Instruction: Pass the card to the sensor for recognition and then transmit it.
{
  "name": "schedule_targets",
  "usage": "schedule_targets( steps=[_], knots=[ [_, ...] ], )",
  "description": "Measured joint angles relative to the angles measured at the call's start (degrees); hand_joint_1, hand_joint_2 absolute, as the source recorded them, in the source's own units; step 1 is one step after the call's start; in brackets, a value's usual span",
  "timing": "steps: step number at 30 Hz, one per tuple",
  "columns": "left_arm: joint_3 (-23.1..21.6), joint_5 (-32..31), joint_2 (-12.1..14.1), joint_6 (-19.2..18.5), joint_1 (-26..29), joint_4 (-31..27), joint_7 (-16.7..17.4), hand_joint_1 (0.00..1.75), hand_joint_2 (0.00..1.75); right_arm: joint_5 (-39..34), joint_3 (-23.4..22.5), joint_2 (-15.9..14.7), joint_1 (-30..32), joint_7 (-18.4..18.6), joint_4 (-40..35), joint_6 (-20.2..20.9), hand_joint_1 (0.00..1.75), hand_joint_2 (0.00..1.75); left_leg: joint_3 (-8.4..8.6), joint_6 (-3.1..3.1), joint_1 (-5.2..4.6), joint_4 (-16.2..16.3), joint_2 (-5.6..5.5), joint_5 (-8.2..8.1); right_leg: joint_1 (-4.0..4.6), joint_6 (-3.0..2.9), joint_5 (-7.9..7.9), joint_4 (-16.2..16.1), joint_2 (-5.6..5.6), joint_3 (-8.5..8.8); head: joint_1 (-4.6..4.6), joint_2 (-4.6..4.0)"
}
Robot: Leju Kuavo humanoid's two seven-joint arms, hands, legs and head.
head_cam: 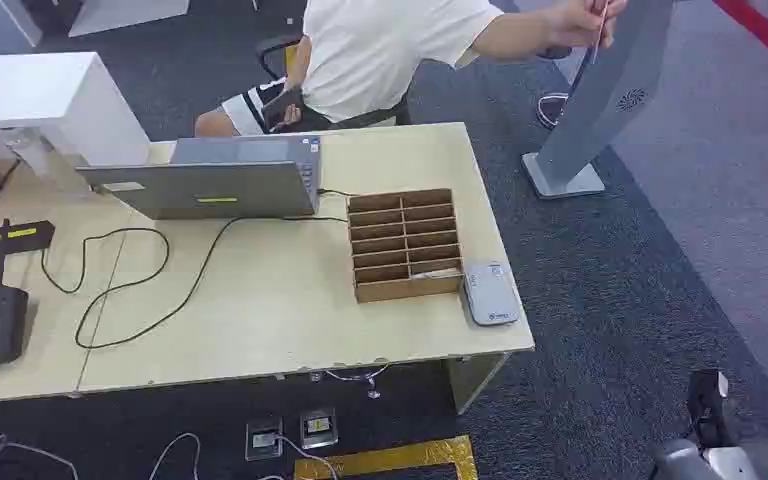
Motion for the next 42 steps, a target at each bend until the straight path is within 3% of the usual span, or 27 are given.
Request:
schedule_targets(
  steps=[12, 13, 21, 30, 36, 42],
  knots=[
    [1.05, -0.02, 0.07, 0.02, 0.01, 0.0, -0.04, 0.0, 0.0, 0.07, 7.41, -7.06, -8.8, 1.92, -0.04, -0.15, 0.0, 0.0, -0.02, 0.02, -0.07, 0.0, -0.06, 0.02, -0.07, 0.04, 0.02, 0.0, -0.05, 0.03, 0.02, 0.0],
    [1.07, -0.02, 0.07, 0.02, 0.04, 0.0, -0.15, 0.0, 0.0, 0.07, 8.06, -7.6, -9.78, 2.21, -0.04, -0.11, 0.0, 1.75, -0.03, 0.03, -0.07, 0.0, -0.06, 0.02, -0.07, 0.04, 0.02, 0.0, -0.05, 0.03, 0.04, 0.0],
    [1.25, -0.02, -0.02, 0.02, 0.25, 0.0, -1.16, 0.0, 0.0, 0.15, 17.89, -11.82, -22.98, 4.22, -0.17, 1.75, 0.0, 1.75, -0.06, 0.21, -0.21, 0.02, -0.14, 0.14, -0.19, 0.05, 0.07, 0.12, -0.21, -0.03, 0.02, 0.0],
    [1.25, -0.02, 0.09, 0.02, 0.26, 0.0, -2.71, 0.0, 0.0, 0.15, 27.63, -12.37, -35.73, -0.33, -0.24, 1.66, 0.0, 1.75, -0.14, 0.22, -0.27, 0.01, -0.14, 0.17, -0.23, 0.05, 0.08, 0.19, -0.21, -0.06, -0.02, 0.0],
    [1.16, -0.04, 0.09, 0.02, 0.24, 0.0, -4.0, 0.0, 0.0, 0.2, 35.96, -6.88, -41.85, -2.45, -0.24, 2.06, 0.0, 1.75, -0.12, 0.17, -0.2, -0.01, -0.12, 0.21, -0.17, 0.05, 0.08, 0.28, -0.16, 0.01, 0.02, 0.0],
    [-1.11, -0.02, 1.57, 0.02, -0.85, 0.0, -3.89, 0.0, 0.0, 0.05, 46.68, 3.03, -43.94, -1.84, -0.59, 4.67, 0.0, 1.75, -0.11, 0.06, -0.1, 0.0, -0.26, 0.36, -0.09, 0.01, 0.09, 0.35, -0.3, -0.11, 0.0, 0.0]
  ],
)
